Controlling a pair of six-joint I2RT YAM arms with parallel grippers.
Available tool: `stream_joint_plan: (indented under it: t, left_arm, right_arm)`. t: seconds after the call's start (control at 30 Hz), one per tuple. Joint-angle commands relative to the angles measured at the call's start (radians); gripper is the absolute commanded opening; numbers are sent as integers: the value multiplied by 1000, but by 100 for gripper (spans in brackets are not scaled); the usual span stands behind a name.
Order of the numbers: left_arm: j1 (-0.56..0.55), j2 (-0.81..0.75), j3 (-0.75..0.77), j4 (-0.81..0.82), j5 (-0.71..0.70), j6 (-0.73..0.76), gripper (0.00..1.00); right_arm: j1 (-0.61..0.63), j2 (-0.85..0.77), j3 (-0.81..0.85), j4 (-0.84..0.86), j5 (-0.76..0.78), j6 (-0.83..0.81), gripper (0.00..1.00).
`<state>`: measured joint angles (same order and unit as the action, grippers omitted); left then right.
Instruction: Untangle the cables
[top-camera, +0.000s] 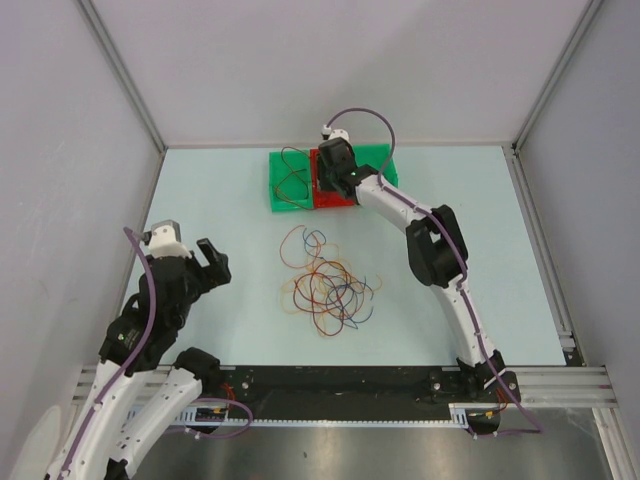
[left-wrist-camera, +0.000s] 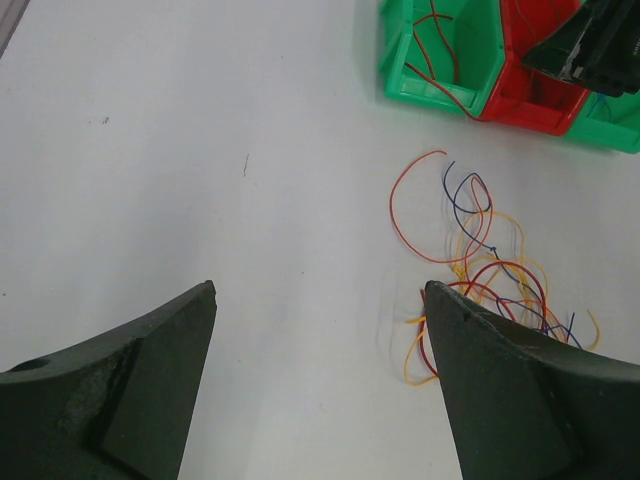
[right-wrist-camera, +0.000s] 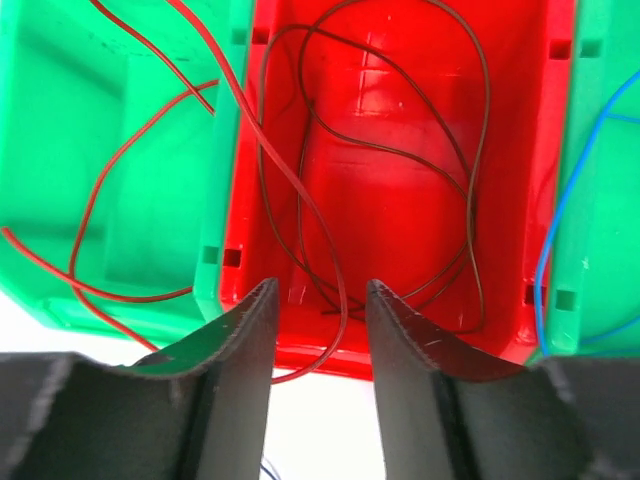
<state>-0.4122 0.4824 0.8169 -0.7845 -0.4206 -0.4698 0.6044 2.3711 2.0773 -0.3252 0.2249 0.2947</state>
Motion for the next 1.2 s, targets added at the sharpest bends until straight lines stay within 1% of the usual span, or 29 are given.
stream_joint_plan:
  t: [0.0,0.07,0.13,0.17,0.2,0.33,0.37,0.47,0.6,0.77,0.87,0.9,1.03,1.17]
  left_arm:
    - [12,5,1,22,-9,5,90]
    - [10,10,1,22,-7,7,90]
    - [12,9,1,22,-6,5,90]
    - [13,10,1,25,-6,5,90]
    - [13,10,1,22,-4,5,90]
    - [15,10,1,24,-3,7,90]
    - [15,7,1,24,-3,7,90]
    - [16,5,1,24,-3,7,90]
    - [16,2,-1,25,-3,7,90]
    - [16,2,-1,25,-3,8,90]
    - [18,1,-1,25,-1,8,90]
    - [16,1,-1,27,-1,8,90]
    - [16,1,-1,25,-3,8,90]
    - [16,1,-1,25,-1,8,90]
  right_arm:
    - [-9,36,63,-5,-13,0,41]
    - [-9,40,69,-6,-10,0,41]
    - [-9,42,69,-6,-9,-3,36]
    - [-9,43,70,-5,-13,-2,33]
    - [-11,43,72,-3,-15,-6,27]
    - [-11,42,92,-9,-10,-22,13]
    - [-11,36,96,-15,-9,-25,7]
    - [-11,19,101,-20,-10,-35,0]
    - [0,-27,95,-26,-10,-38,0]
    - [31,-47,115,-3,-9,-55,0]
    - [46,-20,171,-5,-10,-63,0]
    - [47,-7,222,-12,-10,-65,0]
    - [58,57,312,-43,-18,-58,0]
    - [66,68,316,-6,-25,-51,0]
